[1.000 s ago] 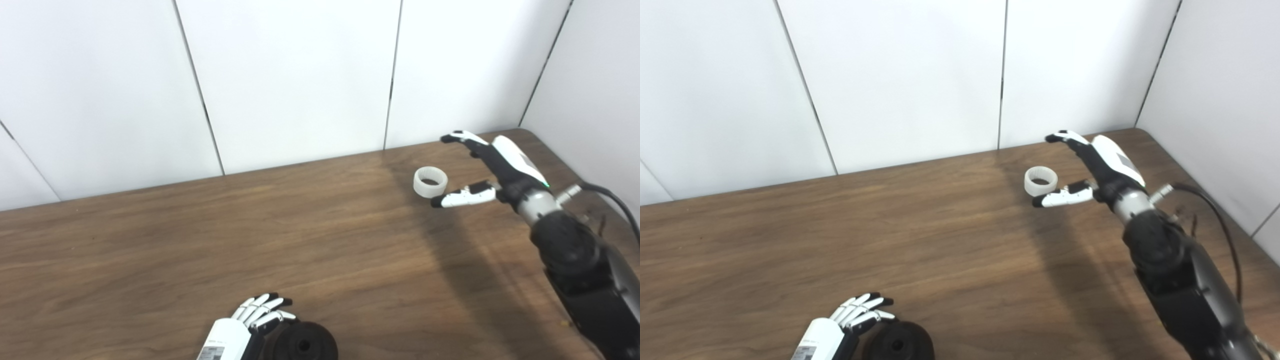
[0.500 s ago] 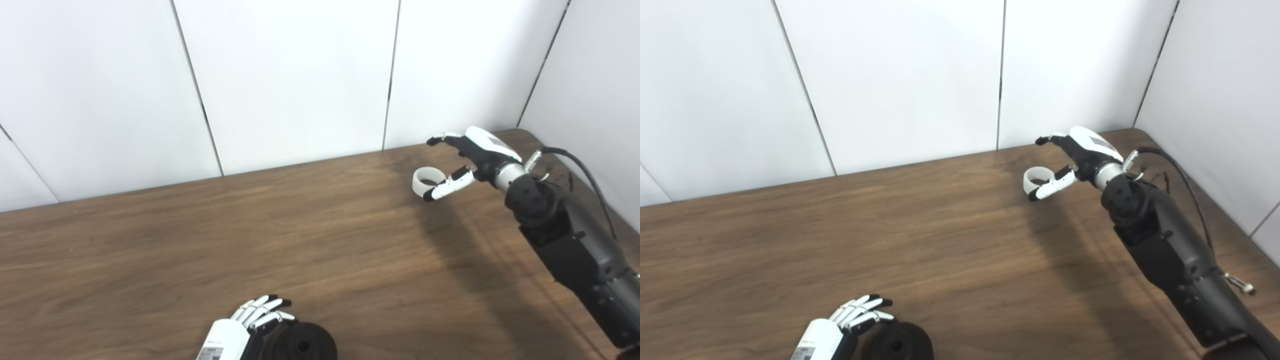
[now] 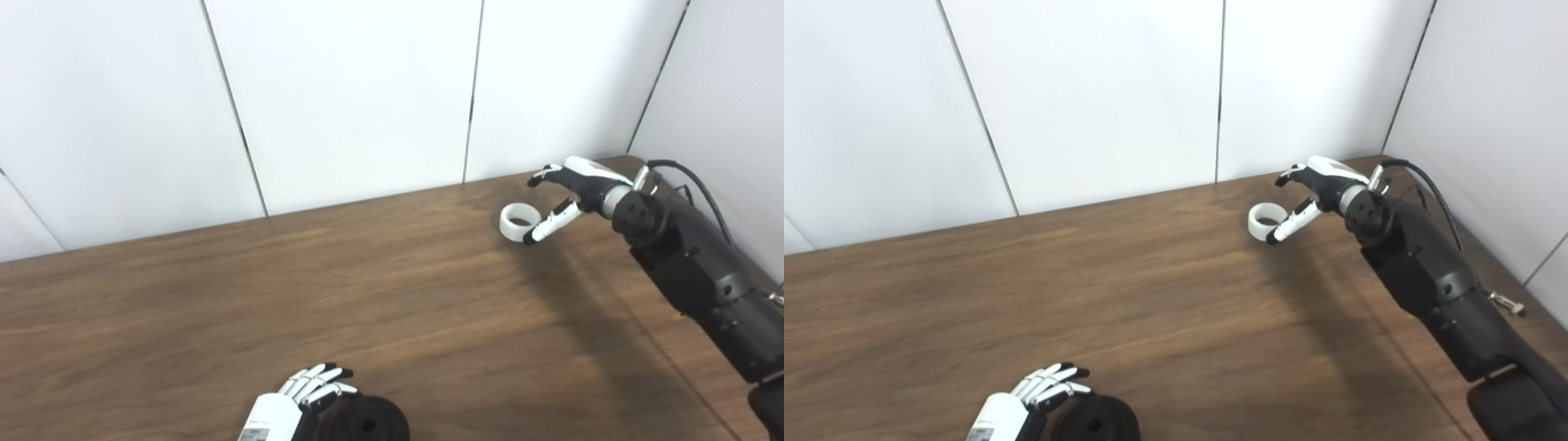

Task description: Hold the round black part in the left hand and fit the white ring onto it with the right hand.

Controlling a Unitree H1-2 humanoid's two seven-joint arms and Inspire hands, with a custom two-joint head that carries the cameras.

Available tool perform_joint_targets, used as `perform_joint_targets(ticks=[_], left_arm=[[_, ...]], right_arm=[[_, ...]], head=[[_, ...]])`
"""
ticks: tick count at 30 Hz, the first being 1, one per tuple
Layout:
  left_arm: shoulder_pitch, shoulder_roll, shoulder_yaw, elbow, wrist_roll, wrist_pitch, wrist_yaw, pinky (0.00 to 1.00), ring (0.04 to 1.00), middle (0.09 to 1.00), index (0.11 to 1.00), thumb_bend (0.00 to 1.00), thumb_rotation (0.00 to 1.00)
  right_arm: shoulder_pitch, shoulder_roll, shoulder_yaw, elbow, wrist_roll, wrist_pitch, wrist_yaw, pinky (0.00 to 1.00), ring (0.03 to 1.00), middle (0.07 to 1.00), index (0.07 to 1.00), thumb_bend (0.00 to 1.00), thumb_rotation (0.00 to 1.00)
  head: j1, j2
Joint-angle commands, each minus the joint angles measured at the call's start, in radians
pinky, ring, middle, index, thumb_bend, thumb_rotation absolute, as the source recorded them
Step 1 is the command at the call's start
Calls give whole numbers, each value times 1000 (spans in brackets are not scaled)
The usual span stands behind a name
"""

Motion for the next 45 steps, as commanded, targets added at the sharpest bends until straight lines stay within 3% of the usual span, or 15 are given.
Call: perform_joint_targets(ticks=[1, 8, 18, 32, 45], left_arm=[[52, 14, -11, 44, 25, 39, -23, 871, 874, 822, 573, 868, 151], [54, 11, -12, 43, 28, 41, -20, 862, 871, 819, 569, 874, 153], [57, 19, -12, 35, 25, 40, -24, 869, 878, 821, 575, 867, 154], [66, 16, -20, 23, 36, 55, -25, 873, 879, 823, 572, 866, 172], [69, 15, -24, 15, 30, 61, -27, 881, 882, 825, 571, 862, 174]], right_arm=[[-62, -34, -5, -9, -19, 0, -7, 993, 1000, 1000, 852, 1000, 343], [-70, -36, 5, -3, -13, -5, 5, 1000, 1000, 1000, 817, 1000, 301], [-72, -11, 16, 34, -27, -25, -47, 1000, 1000, 1000, 775, 1000, 284], [-97, 23, 22, 108, -32, -60, -123, 1000, 1000, 1000, 807, 1000, 281], [-121, 29, 37, 144, -38, -61, -118, 1000, 1000, 1000, 810, 1000, 312]], head=[[1, 3], [1, 6], [14, 16], [34, 16], [40, 18]])
